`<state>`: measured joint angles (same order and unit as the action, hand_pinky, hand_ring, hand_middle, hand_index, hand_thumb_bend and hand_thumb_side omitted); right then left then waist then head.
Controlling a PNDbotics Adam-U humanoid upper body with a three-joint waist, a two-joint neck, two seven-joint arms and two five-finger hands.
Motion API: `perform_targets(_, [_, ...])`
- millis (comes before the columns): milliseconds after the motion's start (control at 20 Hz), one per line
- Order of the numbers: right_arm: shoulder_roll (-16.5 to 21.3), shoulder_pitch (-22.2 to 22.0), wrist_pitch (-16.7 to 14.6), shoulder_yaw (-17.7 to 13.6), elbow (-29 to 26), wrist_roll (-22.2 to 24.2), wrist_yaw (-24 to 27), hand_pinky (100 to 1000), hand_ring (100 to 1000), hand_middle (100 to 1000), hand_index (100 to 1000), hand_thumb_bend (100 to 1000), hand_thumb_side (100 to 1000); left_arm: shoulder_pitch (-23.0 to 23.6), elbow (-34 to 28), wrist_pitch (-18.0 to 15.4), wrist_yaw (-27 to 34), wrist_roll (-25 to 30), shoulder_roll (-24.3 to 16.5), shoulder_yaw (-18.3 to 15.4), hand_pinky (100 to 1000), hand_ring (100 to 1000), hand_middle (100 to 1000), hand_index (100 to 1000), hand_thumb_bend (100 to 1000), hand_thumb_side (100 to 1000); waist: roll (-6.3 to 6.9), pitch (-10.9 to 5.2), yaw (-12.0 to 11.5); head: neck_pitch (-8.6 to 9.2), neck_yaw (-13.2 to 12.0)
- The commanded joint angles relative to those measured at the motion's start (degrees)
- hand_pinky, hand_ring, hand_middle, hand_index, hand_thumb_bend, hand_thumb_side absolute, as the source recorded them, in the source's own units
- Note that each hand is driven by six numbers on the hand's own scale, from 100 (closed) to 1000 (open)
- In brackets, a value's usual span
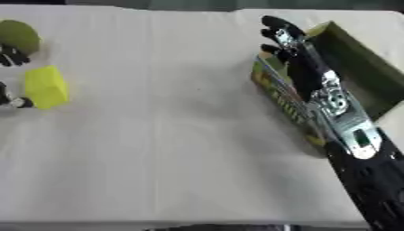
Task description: Pick up the objects with one hand, pass them to the other hand, and then place them into the box on the other side of the table.
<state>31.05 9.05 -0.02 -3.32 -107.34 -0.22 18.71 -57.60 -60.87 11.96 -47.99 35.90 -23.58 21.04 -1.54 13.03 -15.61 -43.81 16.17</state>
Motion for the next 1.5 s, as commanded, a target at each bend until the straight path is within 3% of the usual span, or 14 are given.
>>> perform_targets(50, [0.7, 0.6, 0.2, -0.4, -0.5, -0.2, 0.0, 915, 974, 938, 897, 100, 786, -1.5, 0.7, -0.8, -0.2, 0.4, 0.1, -1.3, 822, 835, 781, 853, 550, 121, 0.58, -1.65, 0.2, -0.3, -0.2])
perform_targets(650, [0.5, 0.7, 0.5, -0.1, -0.5, -0.1, 0.0, 915, 970, 932, 893, 100, 793, -1.6, 1.9, 0.2, -2.3, -2.5, 2.1, -1.8, 816, 831, 781, 846, 537, 100, 0.51, -1.46, 0.6, -0.3, -0.4])
perform_targets(1050, [0.6, 0.2, 0.6, -0.1, -0.5, -0.1, -0.2, 915, 970, 933, 893, 100, 793, -1.6, -1.6, 1.3, -2.1, 1.3, 0.2, -2.4, 812, 829, 779, 841, 471, 100, 0.72, -1.58, 0.6, -0.3, -0.4])
perform_targets(1500, [0.5, 0.1, 0.5, -0.2, -0.7, -0.3, -0.1, 916, 971, 933, 893, 100, 792, -1.3, -0.2, 2.2, -1.1, 3.2, 0.4, -2.4, 814, 830, 778, 844, 449, 100, 0.6, -1.57, 0.9, -0.3, -0.7])
